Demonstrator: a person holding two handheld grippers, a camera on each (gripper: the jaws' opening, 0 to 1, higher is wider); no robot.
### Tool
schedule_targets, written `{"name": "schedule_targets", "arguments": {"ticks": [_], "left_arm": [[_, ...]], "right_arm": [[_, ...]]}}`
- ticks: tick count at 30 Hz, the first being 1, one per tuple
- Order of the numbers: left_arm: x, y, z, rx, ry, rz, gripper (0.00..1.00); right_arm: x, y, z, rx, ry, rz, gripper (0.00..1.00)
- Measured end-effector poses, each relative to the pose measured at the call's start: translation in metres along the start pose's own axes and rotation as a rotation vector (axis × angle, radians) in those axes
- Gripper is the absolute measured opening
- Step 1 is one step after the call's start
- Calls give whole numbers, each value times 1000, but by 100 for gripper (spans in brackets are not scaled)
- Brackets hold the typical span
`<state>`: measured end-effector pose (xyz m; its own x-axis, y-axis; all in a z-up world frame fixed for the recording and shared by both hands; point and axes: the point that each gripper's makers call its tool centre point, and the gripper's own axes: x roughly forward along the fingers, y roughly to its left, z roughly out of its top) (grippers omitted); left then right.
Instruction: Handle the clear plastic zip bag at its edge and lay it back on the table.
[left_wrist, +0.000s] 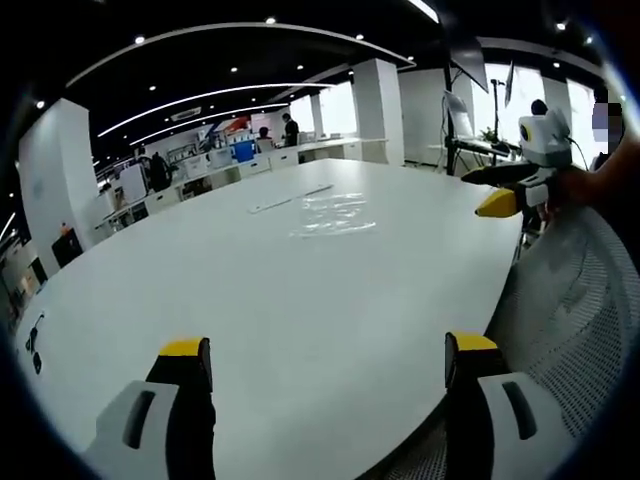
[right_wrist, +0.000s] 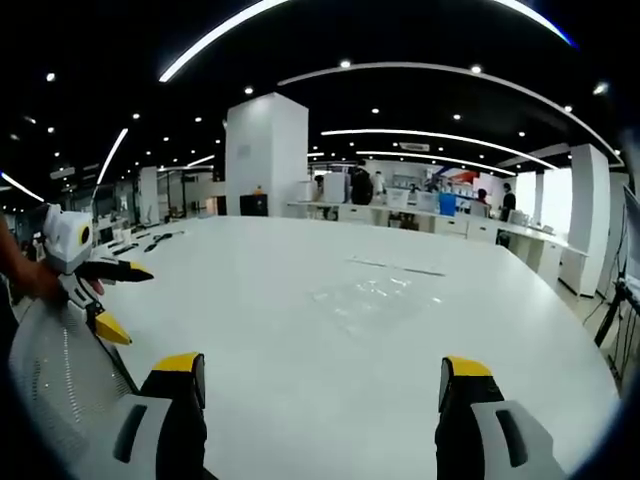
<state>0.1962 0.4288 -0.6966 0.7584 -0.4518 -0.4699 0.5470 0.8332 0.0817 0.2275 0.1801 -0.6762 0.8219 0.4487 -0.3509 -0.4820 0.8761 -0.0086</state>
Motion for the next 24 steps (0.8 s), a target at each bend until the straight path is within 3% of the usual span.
{"name": "schedule_targets", "arguments": {"ticks": [24], "left_arm": [[4, -2, -15, 19, 68, -19, 96]], "right_arm": [[-3, 3, 7, 2, -24, -2, 98]]}}
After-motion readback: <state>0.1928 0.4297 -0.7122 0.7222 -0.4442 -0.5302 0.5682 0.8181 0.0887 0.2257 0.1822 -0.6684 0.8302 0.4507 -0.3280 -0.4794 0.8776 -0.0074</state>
